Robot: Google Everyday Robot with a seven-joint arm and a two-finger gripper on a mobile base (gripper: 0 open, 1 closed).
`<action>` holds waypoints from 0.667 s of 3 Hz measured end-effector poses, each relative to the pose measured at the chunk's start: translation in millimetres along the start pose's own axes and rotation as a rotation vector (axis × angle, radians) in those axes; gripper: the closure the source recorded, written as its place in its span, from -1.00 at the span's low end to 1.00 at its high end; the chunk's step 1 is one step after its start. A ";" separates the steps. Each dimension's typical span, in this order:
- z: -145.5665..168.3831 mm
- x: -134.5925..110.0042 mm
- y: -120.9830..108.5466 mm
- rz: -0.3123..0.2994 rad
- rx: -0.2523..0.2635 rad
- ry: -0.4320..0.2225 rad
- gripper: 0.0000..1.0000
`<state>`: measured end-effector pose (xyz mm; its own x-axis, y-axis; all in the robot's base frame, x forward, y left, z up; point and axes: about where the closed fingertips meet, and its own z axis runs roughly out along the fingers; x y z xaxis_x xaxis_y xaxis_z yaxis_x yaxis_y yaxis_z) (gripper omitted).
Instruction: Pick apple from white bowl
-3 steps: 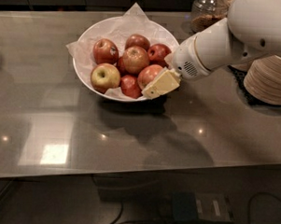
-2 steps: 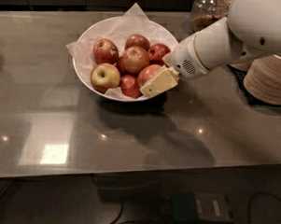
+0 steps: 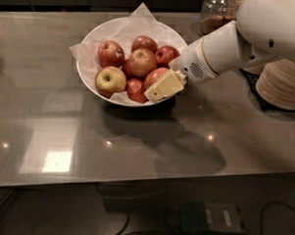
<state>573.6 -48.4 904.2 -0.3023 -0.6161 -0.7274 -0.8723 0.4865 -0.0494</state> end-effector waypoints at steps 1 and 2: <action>7.4 4.2 -1.8 0.019 -0.013 0.014 -0.54; 12.3 5.7 -4.1 0.023 -0.023 0.021 -0.16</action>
Offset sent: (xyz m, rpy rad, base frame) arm 0.0130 -0.0003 -0.0197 -0.0022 0.0571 0.0001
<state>580.2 -46.2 891.9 -0.3301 -0.6179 -0.7136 -0.8737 0.4861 -0.0168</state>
